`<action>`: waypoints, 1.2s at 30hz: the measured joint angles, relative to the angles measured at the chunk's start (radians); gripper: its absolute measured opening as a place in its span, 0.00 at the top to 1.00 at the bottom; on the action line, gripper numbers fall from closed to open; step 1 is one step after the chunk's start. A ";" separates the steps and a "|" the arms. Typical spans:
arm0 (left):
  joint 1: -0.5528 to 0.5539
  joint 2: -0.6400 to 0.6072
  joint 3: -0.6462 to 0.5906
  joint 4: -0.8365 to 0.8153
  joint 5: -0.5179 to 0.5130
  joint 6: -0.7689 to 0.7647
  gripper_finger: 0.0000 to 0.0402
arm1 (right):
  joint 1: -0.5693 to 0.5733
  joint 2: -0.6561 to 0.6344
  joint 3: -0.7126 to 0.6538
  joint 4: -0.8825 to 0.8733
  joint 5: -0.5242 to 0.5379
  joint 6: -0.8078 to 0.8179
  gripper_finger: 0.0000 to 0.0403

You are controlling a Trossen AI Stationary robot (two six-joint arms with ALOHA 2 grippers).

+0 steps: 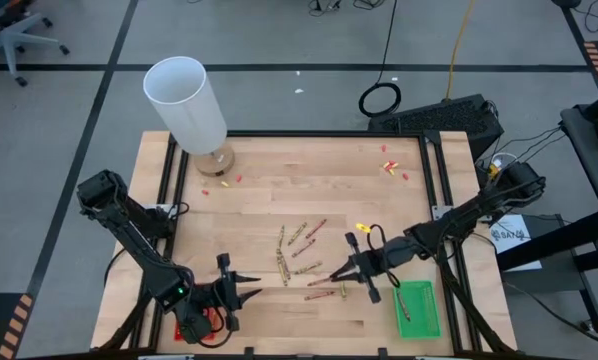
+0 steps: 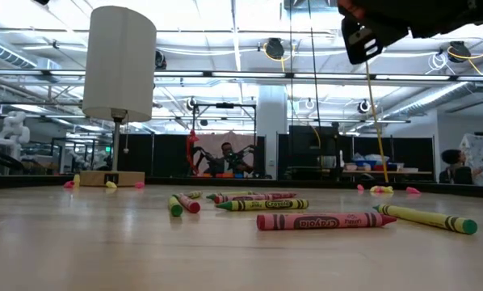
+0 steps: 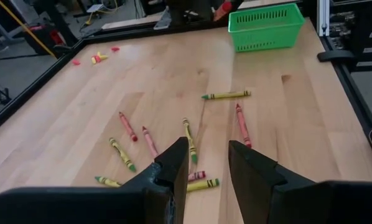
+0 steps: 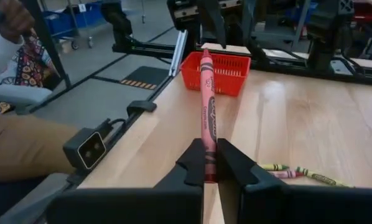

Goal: Sort crayons
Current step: Put the red crayon into the green bin

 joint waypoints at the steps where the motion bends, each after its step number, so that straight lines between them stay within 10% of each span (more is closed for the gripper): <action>1: 0.000 0.000 0.000 0.002 0.000 0.000 0.72 | 0.002 0.000 0.000 0.014 0.000 0.000 1.00; 36: 0.052 0.000 0.000 0.013 0.010 0.000 0.72 | 0.003 -0.265 -0.042 -0.099 0.103 -0.065 1.00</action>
